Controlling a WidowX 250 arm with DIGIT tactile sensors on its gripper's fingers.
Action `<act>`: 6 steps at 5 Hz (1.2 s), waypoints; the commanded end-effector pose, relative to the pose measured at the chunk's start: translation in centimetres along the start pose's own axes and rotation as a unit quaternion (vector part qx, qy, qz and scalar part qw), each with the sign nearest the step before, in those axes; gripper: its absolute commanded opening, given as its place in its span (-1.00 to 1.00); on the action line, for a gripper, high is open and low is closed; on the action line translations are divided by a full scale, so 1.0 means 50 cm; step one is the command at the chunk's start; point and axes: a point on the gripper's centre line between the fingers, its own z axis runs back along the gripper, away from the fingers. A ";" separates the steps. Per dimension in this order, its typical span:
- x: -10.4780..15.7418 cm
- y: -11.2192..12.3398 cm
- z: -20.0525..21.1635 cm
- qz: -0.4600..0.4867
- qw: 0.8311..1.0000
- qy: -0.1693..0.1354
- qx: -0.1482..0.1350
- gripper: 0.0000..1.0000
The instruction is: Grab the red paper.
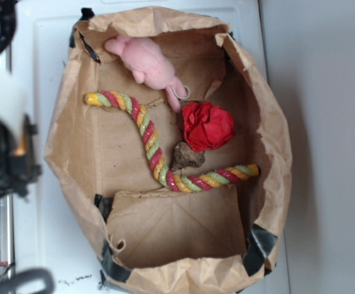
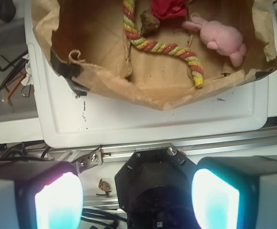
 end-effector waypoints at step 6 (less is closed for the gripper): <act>0.257 0.070 -0.087 -0.089 0.986 -0.115 0.080 1.00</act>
